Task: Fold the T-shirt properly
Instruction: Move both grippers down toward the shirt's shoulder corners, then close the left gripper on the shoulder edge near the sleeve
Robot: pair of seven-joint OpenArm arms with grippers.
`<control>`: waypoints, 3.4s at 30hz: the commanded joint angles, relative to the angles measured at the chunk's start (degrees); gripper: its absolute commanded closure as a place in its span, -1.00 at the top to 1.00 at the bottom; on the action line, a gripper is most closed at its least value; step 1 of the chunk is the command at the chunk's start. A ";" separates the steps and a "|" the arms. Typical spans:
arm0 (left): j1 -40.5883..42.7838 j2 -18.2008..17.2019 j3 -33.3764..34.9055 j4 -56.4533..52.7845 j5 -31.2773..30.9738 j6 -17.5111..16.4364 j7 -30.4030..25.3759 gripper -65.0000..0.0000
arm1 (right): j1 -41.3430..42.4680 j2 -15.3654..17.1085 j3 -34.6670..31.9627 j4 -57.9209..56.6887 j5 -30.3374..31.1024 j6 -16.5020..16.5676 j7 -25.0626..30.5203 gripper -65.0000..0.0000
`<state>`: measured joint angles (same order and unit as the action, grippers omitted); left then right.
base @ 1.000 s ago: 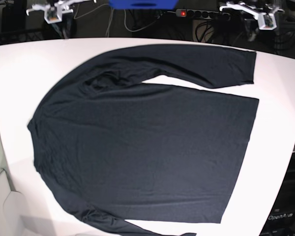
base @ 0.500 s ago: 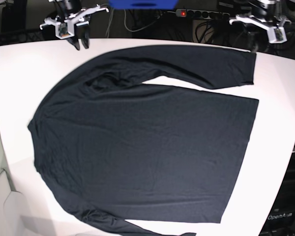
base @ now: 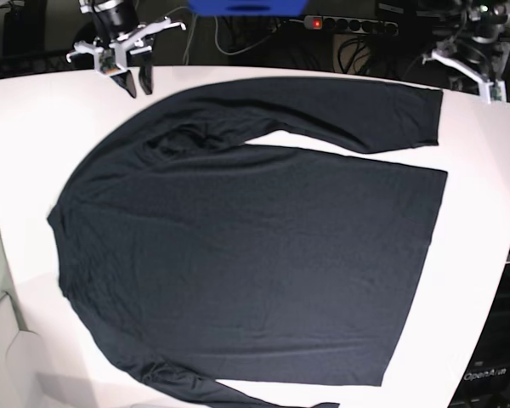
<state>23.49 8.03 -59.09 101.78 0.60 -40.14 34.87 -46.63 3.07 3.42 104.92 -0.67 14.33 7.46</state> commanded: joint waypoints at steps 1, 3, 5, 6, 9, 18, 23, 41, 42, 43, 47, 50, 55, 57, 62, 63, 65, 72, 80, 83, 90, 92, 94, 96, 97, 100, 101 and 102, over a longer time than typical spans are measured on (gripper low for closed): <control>-0.14 0.10 -0.21 0.95 0.41 0.14 -1.16 -0.31 | -0.18 0.14 0.14 0.53 0.36 0.40 1.28 -0.50; -0.85 0.19 -0.12 0.86 1.11 0.14 -1.16 -0.31 | -0.18 0.14 0.23 0.53 0.36 0.40 1.28 -0.50; -0.85 0.28 0.15 0.95 1.03 0.14 -1.16 -0.31 | -0.18 0.14 0.14 0.53 0.36 0.40 1.28 -0.50; -1.20 0.28 0.23 0.95 1.03 0.14 -1.16 -0.31 | -0.18 0.14 0.23 0.53 0.36 0.40 1.20 -0.50; -2.17 0.19 1.11 0.77 1.46 0.14 -0.81 -0.31 | -0.18 0.14 0.23 0.53 0.36 0.40 1.20 -0.50; -2.43 0.28 5.51 0.77 1.03 0.14 -0.63 -0.31 | 0.35 0.14 0.05 0.53 0.36 0.40 0.67 -0.50; -2.08 0.28 6.21 0.77 0.94 0.14 -0.63 -0.31 | 2.37 0.23 0.05 0.61 0.36 0.40 -4.96 -0.50; -8.23 0.63 -2.23 -2.22 0.67 0.14 6.58 -0.31 | 4.04 0.23 -0.04 0.53 0.27 0.49 -6.10 -0.50; -8.41 0.63 -2.23 -2.22 0.67 0.14 6.58 -0.31 | 4.04 0.23 -0.04 0.53 0.27 0.49 -6.10 -0.50; -8.41 0.63 -2.23 -2.22 0.67 0.14 6.58 -0.31 | 4.04 0.23 -0.04 0.53 0.27 0.49 -6.10 -0.50; -8.50 0.71 -2.23 -2.22 0.50 0.14 6.58 -0.31 | 4.04 0.23 -0.04 0.53 0.27 0.49 -6.10 -0.50; -8.58 0.97 -2.14 -2.22 0.67 0.14 6.67 -0.31 | 4.04 0.23 -0.12 0.53 0.27 0.49 -6.19 -0.50; -7.35 0.97 2.26 -2.22 0.50 0.14 6.67 -0.31 | 4.48 0.23 -0.12 0.53 0.27 0.49 -7.60 -0.50; -7.18 0.97 3.40 -2.22 0.67 0.14 6.67 -0.31 | 4.74 0.23 -0.12 0.53 0.27 0.49 -8.04 -0.50; -7.27 0.97 3.49 -2.30 0.67 0.14 6.67 -0.31 | 4.83 0.23 -0.12 0.53 0.27 0.49 -8.39 -0.50; -7.27 0.97 3.49 -2.48 0.67 0.14 6.58 -0.31 | 4.83 0.23 -0.12 0.53 0.27 0.49 -8.39 -0.50; -7.27 0.97 3.49 -2.57 0.67 0.14 6.58 -0.31 | 4.83 0.23 -0.12 0.53 0.27 0.49 -8.39 -0.50; -7.18 0.97 3.40 -2.92 0.76 0.14 6.58 -0.31 | 4.83 0.23 -0.12 0.53 0.27 0.49 -8.39 -0.50; -7.09 0.97 3.31 -3.71 1.03 0.14 6.58 -0.31 | 4.83 0.23 -0.12 0.53 0.27 0.49 -8.39 -0.50; -7.27 0.97 3.31 -6.44 3.22 0.14 6.14 -0.31 | 4.83 0.23 -0.04 0.53 0.27 0.49 -8.39 -0.50; -7.62 0.97 3.31 -9.95 3.66 0.14 6.05 -0.31 | 4.74 0.23 0.14 0.53 0.27 0.49 -8.39 -0.50; -7.35 0.97 3.40 -9.86 3.66 0.14 6.05 -0.32 | 4.74 0.23 0.23 0.53 0.27 0.49 -8.39 -0.50; -7.27 0.97 3.40 -10.04 3.66 0.14 6.23 -0.35 | 4.74 0.23 0.23 0.53 0.27 0.49 -8.39 -0.50; -7.27 0.97 3.57 -10.22 3.66 0.14 6.31 -0.55 | 4.74 0.23 0.23 0.53 0.27 0.49 -8.39 -0.50; -7.27 0.97 3.75 -10.22 3.66 0.14 6.58 -0.70 | 4.74 0.23 0.14 0.53 0.27 0.49 -8.39 -0.50; -7.27 0.97 3.93 -10.22 3.84 0.14 6.67 -1.00 | 4.74 0.23 0.05 0.53 0.27 0.49 -8.39 -0.50; -7.53 0.97 3.93 -10.22 4.28 0.14 7.28 -1.00 | 4.74 0.23 0.05 0.53 0.27 0.49 -8.39 -0.50; -7.79 0.97 3.93 -10.22 5.25 0.14 8.25 -1.00 | 4.74 0.23 0.05 0.53 0.27 0.49 -8.39 -0.50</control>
<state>15.18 8.43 -55.55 92.33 2.52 -39.20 37.32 -41.45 3.14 3.44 104.62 -0.67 14.37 -2.37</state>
